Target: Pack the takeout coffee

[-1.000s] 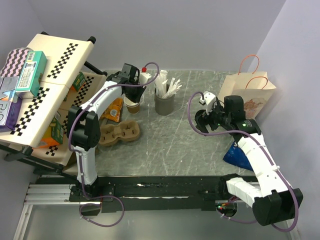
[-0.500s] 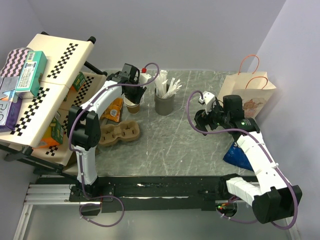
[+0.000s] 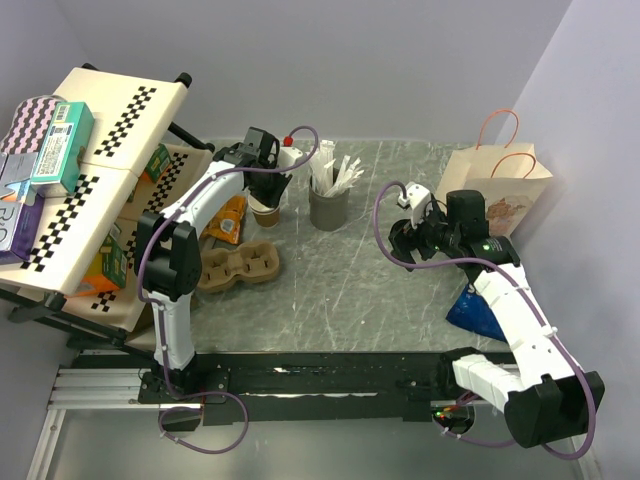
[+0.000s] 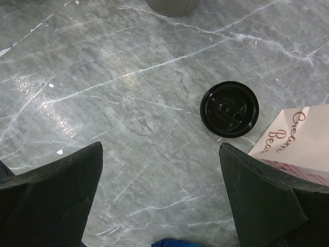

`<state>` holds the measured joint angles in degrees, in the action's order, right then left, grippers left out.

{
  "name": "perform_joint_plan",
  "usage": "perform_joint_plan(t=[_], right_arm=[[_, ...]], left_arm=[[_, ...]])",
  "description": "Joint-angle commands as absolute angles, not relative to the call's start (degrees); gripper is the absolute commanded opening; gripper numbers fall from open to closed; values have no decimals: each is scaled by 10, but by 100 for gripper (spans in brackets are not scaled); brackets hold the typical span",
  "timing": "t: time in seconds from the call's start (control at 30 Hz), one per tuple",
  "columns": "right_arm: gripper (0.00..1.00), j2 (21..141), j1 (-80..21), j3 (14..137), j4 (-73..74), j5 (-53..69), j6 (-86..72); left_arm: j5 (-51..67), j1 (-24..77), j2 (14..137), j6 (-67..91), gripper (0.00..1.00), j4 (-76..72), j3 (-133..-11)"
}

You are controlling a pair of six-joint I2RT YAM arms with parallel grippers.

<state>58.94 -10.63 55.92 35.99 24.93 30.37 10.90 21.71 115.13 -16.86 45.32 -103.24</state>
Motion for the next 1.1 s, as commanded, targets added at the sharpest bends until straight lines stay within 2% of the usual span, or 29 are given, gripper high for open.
perform_joint_plan(t=[0.0, 0.07, 0.5, 1.07], right_arm=[[100, 573, -110, 562, 342, 252, 310], [100, 570, -109, 562, 341, 252, 310], [100, 561, -110, 557, 348, 247, 312], [100, 564, -109, 554, 345, 248, 310]], left_arm=[[112, 217, 1148, -170, 24, 457, -1045], [112, 217, 1149, -170, 27, 459, -1046], [110, 217, 1157, -174, 25, 464, -1052], [107, 217, 1151, -177, 16, 465, -1048]])
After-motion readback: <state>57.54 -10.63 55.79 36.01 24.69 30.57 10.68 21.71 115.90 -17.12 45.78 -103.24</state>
